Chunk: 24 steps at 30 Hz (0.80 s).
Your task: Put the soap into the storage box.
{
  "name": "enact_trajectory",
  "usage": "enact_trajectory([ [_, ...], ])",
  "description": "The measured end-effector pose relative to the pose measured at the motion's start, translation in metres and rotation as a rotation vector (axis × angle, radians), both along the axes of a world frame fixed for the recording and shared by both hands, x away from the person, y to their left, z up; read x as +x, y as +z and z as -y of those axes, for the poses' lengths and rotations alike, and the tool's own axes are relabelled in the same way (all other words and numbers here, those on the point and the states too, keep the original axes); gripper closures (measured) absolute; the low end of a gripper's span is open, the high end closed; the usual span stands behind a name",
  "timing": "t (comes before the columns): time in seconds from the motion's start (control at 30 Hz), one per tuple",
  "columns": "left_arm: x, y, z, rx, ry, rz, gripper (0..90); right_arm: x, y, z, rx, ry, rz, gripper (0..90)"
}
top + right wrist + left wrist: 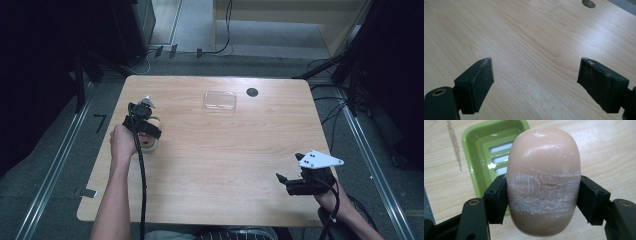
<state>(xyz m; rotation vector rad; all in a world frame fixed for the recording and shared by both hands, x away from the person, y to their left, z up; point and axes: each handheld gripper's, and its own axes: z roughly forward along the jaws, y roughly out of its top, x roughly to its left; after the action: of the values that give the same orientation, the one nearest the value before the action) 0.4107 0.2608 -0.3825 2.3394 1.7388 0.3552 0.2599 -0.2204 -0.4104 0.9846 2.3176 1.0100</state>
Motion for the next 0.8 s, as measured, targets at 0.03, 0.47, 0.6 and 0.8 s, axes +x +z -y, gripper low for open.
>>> enact_trajectory([
  [0.03,0.001,0.0,-0.001,-0.003,0.003,0.003,34.0,0.0,0.0,0.0,0.0,0.0,0.0,13.3],
  [0.47,0.012,-0.007,-0.012,-0.007,0.061,0.029,34.0,0.0,0.0,0.0,0.001,0.0,0.0,13.3],
  [0.6,0.015,-0.012,-0.016,-0.013,0.077,0.039,34.0,0.0,0.0,0.0,0.001,0.003,0.0,13.3],
  [0.8,0.018,-0.02,-0.024,-0.017,0.112,0.048,34.0,0.0,0.0,0.0,0.003,0.001,-0.001,13.3],
])
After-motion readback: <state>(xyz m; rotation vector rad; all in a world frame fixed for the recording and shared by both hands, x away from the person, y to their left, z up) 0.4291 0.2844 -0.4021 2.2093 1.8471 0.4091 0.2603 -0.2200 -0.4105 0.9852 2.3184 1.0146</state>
